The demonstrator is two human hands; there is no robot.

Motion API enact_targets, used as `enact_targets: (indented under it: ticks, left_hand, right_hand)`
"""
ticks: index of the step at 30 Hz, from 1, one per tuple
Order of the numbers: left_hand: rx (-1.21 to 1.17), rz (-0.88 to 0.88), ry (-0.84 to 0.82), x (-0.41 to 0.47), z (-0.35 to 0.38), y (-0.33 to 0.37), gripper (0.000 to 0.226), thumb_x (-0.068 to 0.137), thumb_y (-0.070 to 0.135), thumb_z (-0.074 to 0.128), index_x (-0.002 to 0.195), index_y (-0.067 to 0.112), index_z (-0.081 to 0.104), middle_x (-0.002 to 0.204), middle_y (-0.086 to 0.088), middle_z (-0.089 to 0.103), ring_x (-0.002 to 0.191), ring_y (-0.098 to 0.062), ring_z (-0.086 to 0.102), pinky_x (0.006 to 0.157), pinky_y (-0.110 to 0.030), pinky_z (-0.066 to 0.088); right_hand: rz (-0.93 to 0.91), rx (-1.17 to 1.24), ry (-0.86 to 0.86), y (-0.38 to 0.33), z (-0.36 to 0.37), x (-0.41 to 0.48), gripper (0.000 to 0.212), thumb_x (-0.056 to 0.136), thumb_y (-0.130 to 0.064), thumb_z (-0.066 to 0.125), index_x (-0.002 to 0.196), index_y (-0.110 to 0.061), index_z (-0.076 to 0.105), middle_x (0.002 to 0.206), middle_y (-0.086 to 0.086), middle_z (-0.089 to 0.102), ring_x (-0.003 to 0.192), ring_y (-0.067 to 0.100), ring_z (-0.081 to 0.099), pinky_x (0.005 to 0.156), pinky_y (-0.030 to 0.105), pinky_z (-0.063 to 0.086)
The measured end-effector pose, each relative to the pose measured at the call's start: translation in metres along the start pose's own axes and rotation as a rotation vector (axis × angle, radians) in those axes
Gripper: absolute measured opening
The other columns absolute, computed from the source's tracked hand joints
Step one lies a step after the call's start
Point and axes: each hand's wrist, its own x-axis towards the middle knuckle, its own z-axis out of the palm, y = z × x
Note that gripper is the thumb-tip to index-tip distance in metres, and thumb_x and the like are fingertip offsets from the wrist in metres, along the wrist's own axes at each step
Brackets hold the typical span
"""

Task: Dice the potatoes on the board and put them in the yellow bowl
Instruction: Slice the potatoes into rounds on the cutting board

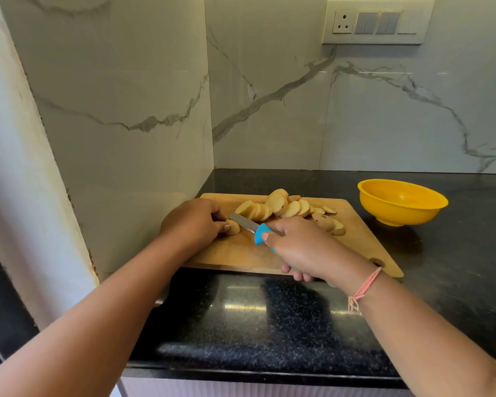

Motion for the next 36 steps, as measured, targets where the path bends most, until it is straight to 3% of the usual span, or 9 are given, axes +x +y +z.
enact_targets:
  ticks: [3,7,11,15,19,22,28,36]
  left_hand:
    - [-0.05,0.004,-0.014,0.002,0.0,0.0,0.014,0.086,0.033,0.069,0.097,0.024,0.069,0.1,0.005,0.067,0.093,-0.013,0.059,0.084,-0.031,0.048]
    - [-0.139,0.0,-0.036,0.003,0.0,-0.001,0.029,0.085,0.029,0.07,0.112,0.02,0.068,0.109,0.003,0.067,0.1,-0.014,0.059,0.087,-0.028,0.046]
    - [-0.197,-0.023,-0.044,0.006,0.0,-0.003,0.028,0.084,0.026,0.071,0.11,0.017,0.07,0.11,0.001,0.067,0.1,-0.014,0.059,0.086,-0.027,0.045]
    - [-0.237,-0.027,-0.039,0.008,0.0,-0.002,0.022,0.082,0.024,0.073,0.103,0.016,0.072,0.105,0.001,0.069,0.095,-0.013,0.06,0.086,-0.029,0.048]
    - [-0.244,-0.044,-0.039,0.009,0.002,-0.002,0.021,0.079,0.026,0.075,0.099,0.016,0.073,0.101,0.0,0.07,0.094,-0.015,0.061,0.09,-0.033,0.051]
    - [-0.272,-0.063,-0.003,0.01,0.005,-0.005,0.023,0.078,0.028,0.076,0.099,0.017,0.073,0.101,0.003,0.069,0.096,-0.013,0.059,0.086,-0.029,0.047]
    - [-0.308,-0.056,-0.02,0.011,0.004,-0.005,0.017,0.079,0.026,0.075,0.093,0.017,0.072,0.091,0.006,0.066,0.09,-0.012,0.057,0.081,-0.028,0.043]
    - [-0.36,-0.087,0.008,0.009,0.009,-0.003,0.013,0.076,0.028,0.078,0.082,0.019,0.07,0.091,0.001,0.069,0.091,-0.016,0.06,0.085,-0.033,0.048]
  right_hand:
    - [-0.001,0.045,0.0,0.0,0.001,0.002,0.041,0.102,-0.031,0.035,0.142,-0.024,0.038,0.066,0.002,0.053,0.042,0.009,0.042,0.034,0.017,0.032]
    - [0.14,0.28,-0.067,0.003,-0.004,0.005,0.039,0.099,-0.035,0.038,0.134,-0.018,0.046,0.063,0.002,0.048,0.038,0.006,0.036,0.032,0.015,0.027]
    - [0.219,0.343,-0.113,0.01,-0.013,0.0,0.044,0.096,-0.041,0.044,0.128,-0.013,0.052,0.064,0.001,0.048,0.032,0.003,0.036,0.03,0.014,0.027]
    - [0.182,0.284,-0.095,0.007,-0.013,0.0,0.041,0.097,-0.038,0.043,0.131,-0.015,0.049,0.061,0.001,0.049,0.03,0.003,0.036,0.03,0.014,0.027]
    - [0.134,0.252,-0.081,-0.003,-0.005,0.007,0.042,0.099,-0.032,0.04,0.137,-0.016,0.041,0.063,0.002,0.048,0.038,0.005,0.037,0.03,0.012,0.027]
    - [0.155,0.284,-0.1,0.0,-0.001,0.007,0.041,0.099,-0.035,0.04,0.133,-0.013,0.046,0.063,0.002,0.047,0.04,0.006,0.036,0.031,0.013,0.027]
    - [0.103,0.371,-0.086,0.014,-0.005,-0.015,0.035,0.1,-0.031,0.04,0.134,-0.028,0.046,0.062,0.004,0.048,0.034,0.005,0.036,0.031,0.015,0.027]
    - [0.182,0.473,-0.096,0.001,0.009,-0.001,0.035,0.099,-0.033,0.04,0.129,-0.017,0.045,0.062,0.003,0.047,0.031,0.003,0.037,0.031,0.013,0.029]
